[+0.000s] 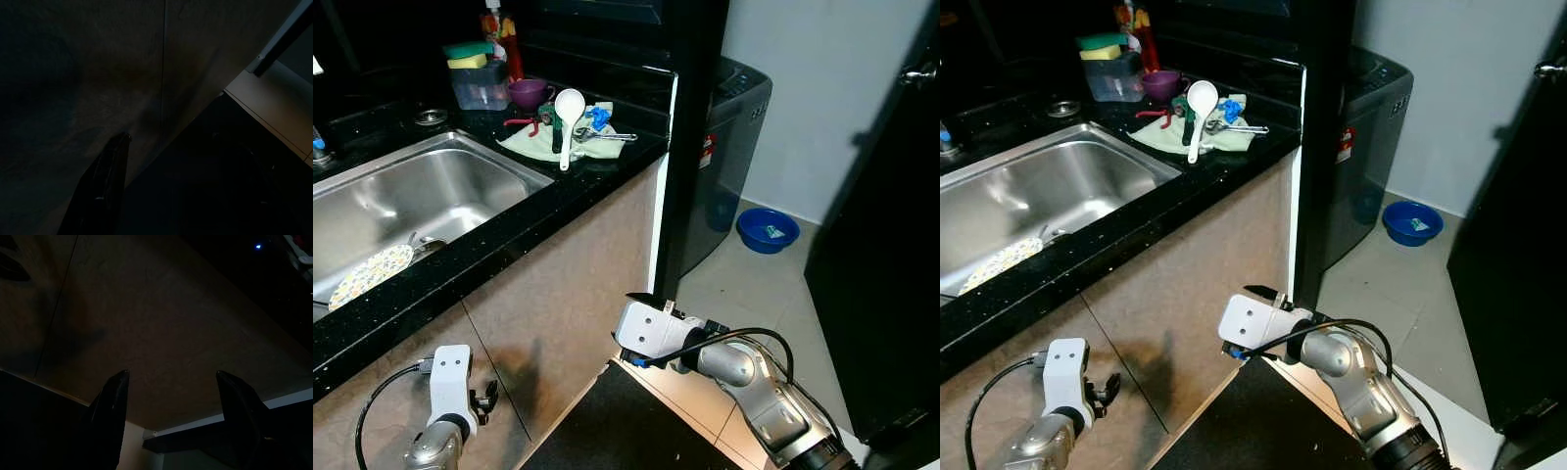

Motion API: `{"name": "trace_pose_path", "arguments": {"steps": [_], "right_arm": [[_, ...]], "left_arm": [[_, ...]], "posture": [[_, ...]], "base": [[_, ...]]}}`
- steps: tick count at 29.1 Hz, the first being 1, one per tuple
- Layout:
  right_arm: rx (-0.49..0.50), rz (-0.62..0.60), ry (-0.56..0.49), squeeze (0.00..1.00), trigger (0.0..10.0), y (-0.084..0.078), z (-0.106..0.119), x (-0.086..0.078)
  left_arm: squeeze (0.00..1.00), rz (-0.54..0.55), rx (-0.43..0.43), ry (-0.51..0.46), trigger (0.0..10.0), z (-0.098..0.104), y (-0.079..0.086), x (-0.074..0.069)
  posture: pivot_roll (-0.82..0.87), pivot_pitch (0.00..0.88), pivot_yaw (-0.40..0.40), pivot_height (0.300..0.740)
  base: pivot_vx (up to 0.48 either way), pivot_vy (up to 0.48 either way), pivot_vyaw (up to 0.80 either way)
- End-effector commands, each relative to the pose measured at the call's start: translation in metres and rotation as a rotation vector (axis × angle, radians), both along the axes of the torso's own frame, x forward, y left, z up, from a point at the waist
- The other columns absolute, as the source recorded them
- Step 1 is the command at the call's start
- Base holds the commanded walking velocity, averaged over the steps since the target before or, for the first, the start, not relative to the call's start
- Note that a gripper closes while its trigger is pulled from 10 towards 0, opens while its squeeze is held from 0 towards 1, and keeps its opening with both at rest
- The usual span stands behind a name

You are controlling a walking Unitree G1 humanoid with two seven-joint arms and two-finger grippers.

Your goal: Kitchen organization

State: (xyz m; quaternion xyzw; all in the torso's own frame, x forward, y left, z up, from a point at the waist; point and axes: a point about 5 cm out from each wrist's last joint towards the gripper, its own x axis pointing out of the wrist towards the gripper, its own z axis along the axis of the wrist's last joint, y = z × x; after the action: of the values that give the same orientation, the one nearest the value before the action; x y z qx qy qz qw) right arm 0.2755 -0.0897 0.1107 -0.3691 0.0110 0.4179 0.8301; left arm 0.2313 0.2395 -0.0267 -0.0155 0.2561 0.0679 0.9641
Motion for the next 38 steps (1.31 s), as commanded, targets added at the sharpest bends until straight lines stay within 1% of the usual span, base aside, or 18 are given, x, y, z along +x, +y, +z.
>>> {"name": "trace_pose_path", "arguments": {"steps": [1,34,38], "right_arm": [[0.008,-0.001,0.004,0.0,10.0,-0.0012,0.0004,0.0013],[0.009,-0.004,0.007,0.0,10.0,-0.0022,-0.0003,0.005],[0.008,-0.004,0.01,0.0,10.0,-0.0019,-0.0011,0.0055]], "left_arm": [[0.0,0.011,-0.002,0.0,10.0,0.0,0.0016,-0.0011],[0.0,0.025,-0.007,-0.006,10.0,0.0011,0.0015,0.0017],[0.0,0.019,-0.006,-0.001,10.0,0.0007,0.0012,0.0022]], "posture": [[-0.01,0.0,0.013,0.74],[0.01,0.0,0.005,0.74],[-0.01,0.0,0.017,0.74]], "base": [[0.0,0.0,0.0],[0.0,0.0,0.0],[0.0,0.0,0.0]]}}
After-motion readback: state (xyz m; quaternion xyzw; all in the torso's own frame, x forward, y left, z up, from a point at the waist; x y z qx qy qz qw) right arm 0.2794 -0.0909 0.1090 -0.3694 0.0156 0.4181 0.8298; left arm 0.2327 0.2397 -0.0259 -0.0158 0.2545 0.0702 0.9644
